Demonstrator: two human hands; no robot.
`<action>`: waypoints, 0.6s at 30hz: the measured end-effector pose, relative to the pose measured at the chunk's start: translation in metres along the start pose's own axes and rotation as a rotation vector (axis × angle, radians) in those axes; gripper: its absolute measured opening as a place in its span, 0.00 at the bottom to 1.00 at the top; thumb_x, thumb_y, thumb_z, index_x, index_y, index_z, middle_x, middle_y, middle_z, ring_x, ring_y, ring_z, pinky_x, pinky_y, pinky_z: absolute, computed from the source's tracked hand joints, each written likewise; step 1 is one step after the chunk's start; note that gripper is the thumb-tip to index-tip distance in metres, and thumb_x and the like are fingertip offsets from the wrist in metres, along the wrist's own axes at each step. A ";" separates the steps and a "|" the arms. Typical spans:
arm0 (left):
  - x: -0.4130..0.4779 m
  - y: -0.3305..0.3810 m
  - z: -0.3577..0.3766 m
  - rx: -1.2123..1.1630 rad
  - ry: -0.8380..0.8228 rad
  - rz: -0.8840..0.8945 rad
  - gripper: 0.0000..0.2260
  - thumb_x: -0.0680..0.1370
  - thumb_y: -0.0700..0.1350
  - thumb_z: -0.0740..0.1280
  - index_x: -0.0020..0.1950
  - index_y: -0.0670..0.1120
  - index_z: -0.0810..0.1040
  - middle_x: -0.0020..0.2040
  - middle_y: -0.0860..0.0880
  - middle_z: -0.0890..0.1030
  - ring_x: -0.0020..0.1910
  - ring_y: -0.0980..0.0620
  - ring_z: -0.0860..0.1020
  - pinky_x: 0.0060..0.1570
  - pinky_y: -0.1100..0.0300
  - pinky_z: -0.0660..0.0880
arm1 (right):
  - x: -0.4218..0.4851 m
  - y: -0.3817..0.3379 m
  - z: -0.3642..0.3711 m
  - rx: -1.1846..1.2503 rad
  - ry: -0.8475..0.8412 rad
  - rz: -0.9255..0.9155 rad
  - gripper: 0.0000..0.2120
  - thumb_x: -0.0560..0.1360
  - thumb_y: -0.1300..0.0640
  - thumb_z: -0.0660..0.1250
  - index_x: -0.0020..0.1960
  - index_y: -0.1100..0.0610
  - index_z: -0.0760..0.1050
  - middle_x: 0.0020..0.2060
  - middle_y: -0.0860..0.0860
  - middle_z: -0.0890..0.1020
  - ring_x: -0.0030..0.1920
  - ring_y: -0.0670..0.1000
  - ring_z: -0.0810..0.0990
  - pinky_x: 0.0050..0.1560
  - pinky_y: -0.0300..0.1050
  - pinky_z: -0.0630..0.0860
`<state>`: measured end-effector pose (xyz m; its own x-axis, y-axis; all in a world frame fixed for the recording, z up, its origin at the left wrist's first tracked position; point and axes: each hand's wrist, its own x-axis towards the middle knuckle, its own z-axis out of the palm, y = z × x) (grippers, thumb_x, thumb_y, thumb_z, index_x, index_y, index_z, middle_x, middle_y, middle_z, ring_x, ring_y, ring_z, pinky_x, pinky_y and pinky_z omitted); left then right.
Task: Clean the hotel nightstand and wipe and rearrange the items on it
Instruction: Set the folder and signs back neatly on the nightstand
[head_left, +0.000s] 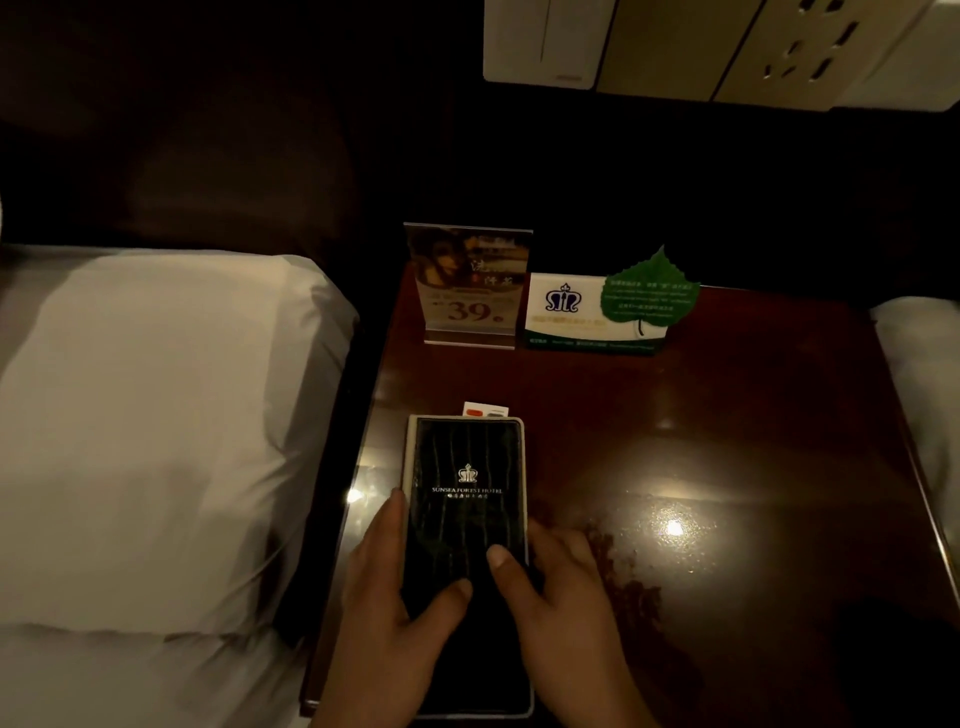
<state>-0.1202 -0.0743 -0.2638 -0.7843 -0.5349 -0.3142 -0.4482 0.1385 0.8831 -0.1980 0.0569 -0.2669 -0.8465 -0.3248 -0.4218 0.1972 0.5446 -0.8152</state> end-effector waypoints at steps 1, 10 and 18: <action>-0.002 -0.005 -0.002 -0.037 0.014 -0.016 0.39 0.63 0.54 0.73 0.69 0.75 0.60 0.62 0.81 0.68 0.66 0.77 0.65 0.59 0.75 0.65 | -0.001 0.000 -0.001 -0.006 -0.001 -0.014 0.15 0.77 0.49 0.68 0.61 0.36 0.74 0.53 0.40 0.72 0.55 0.33 0.73 0.49 0.20 0.65; -0.009 -0.007 -0.002 0.089 0.013 0.049 0.44 0.66 0.58 0.70 0.80 0.58 0.58 0.78 0.59 0.62 0.77 0.63 0.59 0.73 0.63 0.58 | -0.024 0.009 0.008 -0.119 0.072 -0.030 0.19 0.72 0.48 0.72 0.63 0.42 0.77 0.54 0.40 0.74 0.54 0.37 0.76 0.50 0.23 0.67; 0.004 -0.016 -0.004 0.031 0.025 0.113 0.38 0.71 0.52 0.69 0.78 0.64 0.58 0.69 0.76 0.65 0.69 0.77 0.61 0.59 0.83 0.60 | -0.017 0.008 0.009 -0.086 0.088 -0.053 0.14 0.77 0.50 0.67 0.62 0.42 0.77 0.53 0.40 0.74 0.54 0.35 0.74 0.51 0.24 0.68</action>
<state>-0.1147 -0.0822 -0.2781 -0.8198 -0.5351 -0.2041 -0.3708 0.2243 0.9012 -0.1770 0.0594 -0.2694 -0.8957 -0.2875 -0.3394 0.1113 0.5938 -0.7969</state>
